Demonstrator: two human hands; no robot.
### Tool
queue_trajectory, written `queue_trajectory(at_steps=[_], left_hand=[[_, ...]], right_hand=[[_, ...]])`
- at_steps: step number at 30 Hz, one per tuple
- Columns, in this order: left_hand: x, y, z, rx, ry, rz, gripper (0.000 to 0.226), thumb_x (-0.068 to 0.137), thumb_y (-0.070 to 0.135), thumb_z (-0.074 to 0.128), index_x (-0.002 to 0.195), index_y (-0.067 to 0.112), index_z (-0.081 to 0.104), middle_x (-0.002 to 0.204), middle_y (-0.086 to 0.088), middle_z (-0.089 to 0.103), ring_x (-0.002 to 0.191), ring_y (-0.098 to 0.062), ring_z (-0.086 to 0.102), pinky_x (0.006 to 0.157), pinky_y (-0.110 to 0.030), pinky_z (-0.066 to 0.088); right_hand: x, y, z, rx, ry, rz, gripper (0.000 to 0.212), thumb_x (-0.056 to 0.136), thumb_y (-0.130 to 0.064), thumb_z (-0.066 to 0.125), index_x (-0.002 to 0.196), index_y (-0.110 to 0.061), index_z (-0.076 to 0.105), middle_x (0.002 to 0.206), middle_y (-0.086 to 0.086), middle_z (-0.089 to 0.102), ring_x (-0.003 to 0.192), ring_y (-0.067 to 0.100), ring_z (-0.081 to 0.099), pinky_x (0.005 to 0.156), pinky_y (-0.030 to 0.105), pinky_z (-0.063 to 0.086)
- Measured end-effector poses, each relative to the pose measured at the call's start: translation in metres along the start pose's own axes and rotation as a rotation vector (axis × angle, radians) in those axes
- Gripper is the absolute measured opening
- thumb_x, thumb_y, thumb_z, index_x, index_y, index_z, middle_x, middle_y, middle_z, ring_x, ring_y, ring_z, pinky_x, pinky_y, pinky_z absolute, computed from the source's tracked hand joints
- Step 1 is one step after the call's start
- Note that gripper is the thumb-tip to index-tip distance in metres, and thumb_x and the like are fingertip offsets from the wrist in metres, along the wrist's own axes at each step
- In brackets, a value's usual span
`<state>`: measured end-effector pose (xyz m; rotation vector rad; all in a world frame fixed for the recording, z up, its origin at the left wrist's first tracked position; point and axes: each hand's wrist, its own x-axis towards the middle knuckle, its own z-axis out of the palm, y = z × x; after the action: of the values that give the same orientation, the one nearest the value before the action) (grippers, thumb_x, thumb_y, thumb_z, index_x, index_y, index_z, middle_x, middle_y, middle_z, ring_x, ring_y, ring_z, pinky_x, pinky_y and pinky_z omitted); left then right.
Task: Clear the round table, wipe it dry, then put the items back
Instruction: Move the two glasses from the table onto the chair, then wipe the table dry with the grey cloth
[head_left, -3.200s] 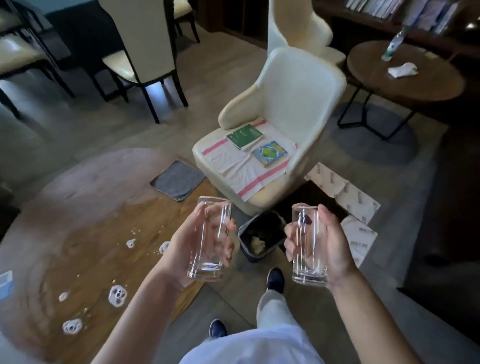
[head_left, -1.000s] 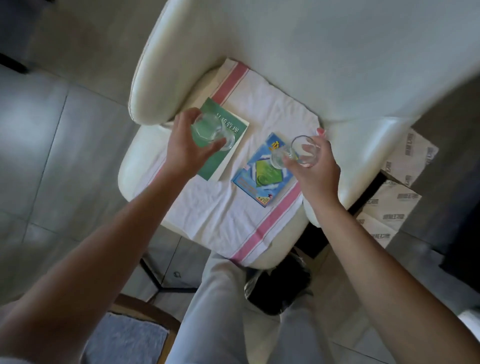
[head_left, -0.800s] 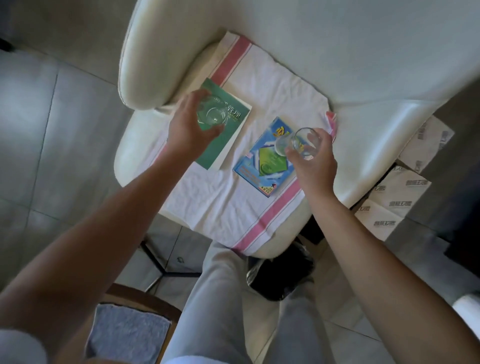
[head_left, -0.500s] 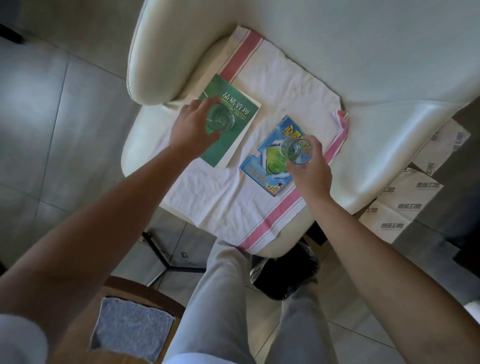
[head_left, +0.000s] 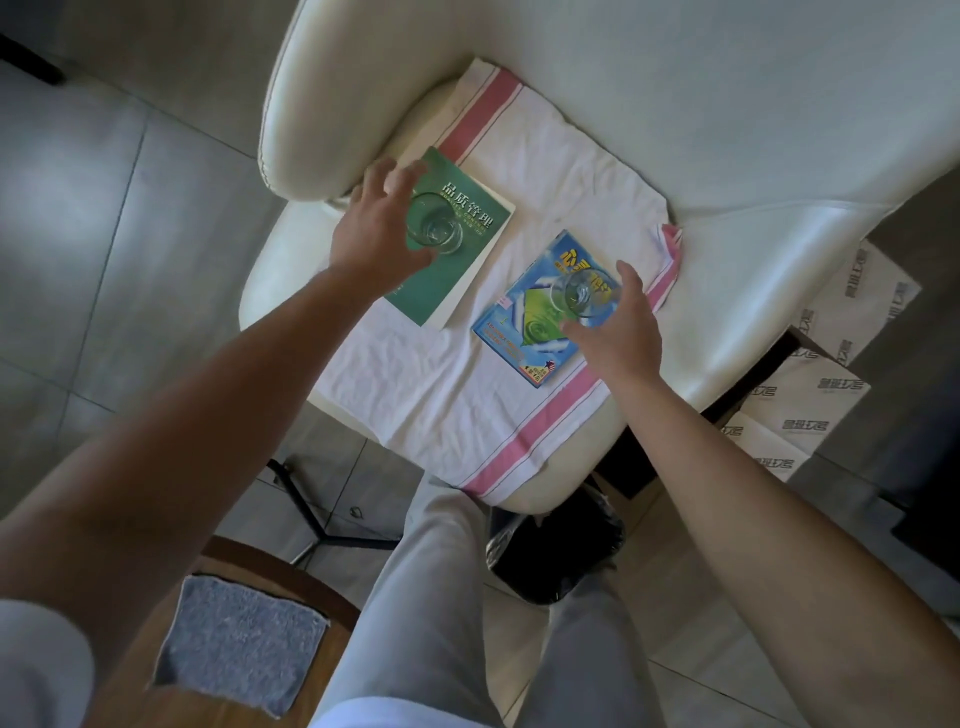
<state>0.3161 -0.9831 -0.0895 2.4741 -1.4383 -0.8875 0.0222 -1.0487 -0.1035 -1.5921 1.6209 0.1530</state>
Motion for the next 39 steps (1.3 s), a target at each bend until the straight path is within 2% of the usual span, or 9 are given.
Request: queue_trajectory(at_steps=[3,6,11,14,18,22,29,35,39], left_hand=[[-0.015,0.008,-0.003,-0.037,0.095,0.020,0.086,0.075,0.028,0.084,0.150,0.022,0.043,0.156,-0.015,0.036,0.133,-0.038,0.048,0.097,-0.048,0.051],[-0.041,0.017,-0.006,-0.013,0.219,0.036,0.075,0.078,0.032,0.080,0.146,0.019,0.049,0.158,-0.017,0.036,0.136,-0.040,0.046,0.105,-0.048,0.046],[-0.111,0.058,-0.014,-0.055,0.388,0.033,0.061,0.085,0.044,0.067,0.140,0.020,0.055,0.160,-0.013,0.037,0.139,-0.038,0.042,0.112,-0.047,0.040],[-0.165,0.098,-0.021,-0.053,0.444,0.095,0.058,0.088,0.046,0.065,0.139,0.020,0.058,0.159,-0.012,0.038,0.141,-0.038,0.039,0.112,-0.046,0.037],[-0.233,0.153,-0.054,0.049,0.443,0.182,0.062,0.085,0.041,0.076,0.142,0.023,0.058,0.162,-0.013,0.034,0.147,-0.039,0.032,0.118,-0.049,0.030],[-0.304,0.202,-0.102,0.109,0.477,0.190,0.066,0.087,0.045,0.077,0.145,0.025,0.054,0.164,-0.012,0.033,0.148,-0.038,0.031,0.117,-0.056,0.034],[-0.466,0.280,-0.139,0.113,0.711,0.193,0.062,0.094,0.048,0.068,0.149,0.027,0.048,0.164,-0.009,0.032,0.150,-0.035,0.029,0.118,-0.056,0.033],[-0.559,0.303,-0.154,0.107,0.887,0.176,0.068,0.094,0.053,0.059,0.154,0.027,0.039,0.166,-0.009,0.029,0.154,-0.035,0.025,0.121,-0.057,0.029],[-0.602,0.300,-0.168,0.133,0.940,0.127,0.065,0.095,0.044,0.067,0.153,0.026,0.042,0.167,-0.008,0.028,0.155,-0.034,0.021,0.122,-0.057,0.027]], right_hand=[[-0.015,0.004,-0.020,-0.012,0.098,-0.082,0.097,0.074,-0.036,0.086,0.155,-0.028,0.034,0.151,-0.001,0.045,0.132,0.023,0.054,0.094,0.039,0.049],[-0.039,0.008,-0.042,-0.013,0.201,-0.231,0.079,0.076,-0.038,0.081,0.146,-0.021,0.048,0.154,0.003,0.044,0.135,0.027,0.048,0.103,0.040,0.046],[-0.094,0.023,-0.092,0.040,0.282,-0.447,0.064,0.082,-0.041,0.070,0.142,-0.022,0.056,0.156,0.004,0.045,0.143,0.020,0.041,0.115,0.029,0.033],[-0.144,0.038,-0.131,0.051,0.316,-0.525,0.061,0.084,-0.040,0.069,0.142,-0.023,0.058,0.155,0.007,0.045,0.143,0.023,0.041,0.118,0.036,0.035],[-0.216,0.053,-0.186,0.031,0.356,-0.639,0.066,0.083,-0.039,0.074,0.144,-0.021,0.055,0.156,0.008,0.045,0.142,0.026,0.041,0.117,0.043,0.037],[-0.278,0.070,-0.235,0.090,0.453,-0.754,0.069,0.082,-0.044,0.069,0.142,-0.013,0.055,0.152,0.010,0.049,0.140,0.029,0.046,0.114,0.046,0.040],[-0.393,0.097,-0.311,0.079,0.532,-0.950,0.050,0.084,-0.047,0.068,0.126,-0.019,0.067,0.141,0.006,0.057,0.130,0.030,0.052,0.108,0.047,0.043],[-0.454,0.090,-0.356,0.041,0.618,-1.113,0.047,0.087,-0.048,0.066,0.124,-0.020,0.072,0.140,0.008,0.059,0.128,0.032,0.054,0.106,0.050,0.044],[-0.474,0.073,-0.369,0.045,0.650,-1.202,0.047,0.089,-0.048,0.066,0.126,-0.020,0.072,0.146,0.011,0.057,0.134,0.034,0.050,0.107,0.052,0.044]])
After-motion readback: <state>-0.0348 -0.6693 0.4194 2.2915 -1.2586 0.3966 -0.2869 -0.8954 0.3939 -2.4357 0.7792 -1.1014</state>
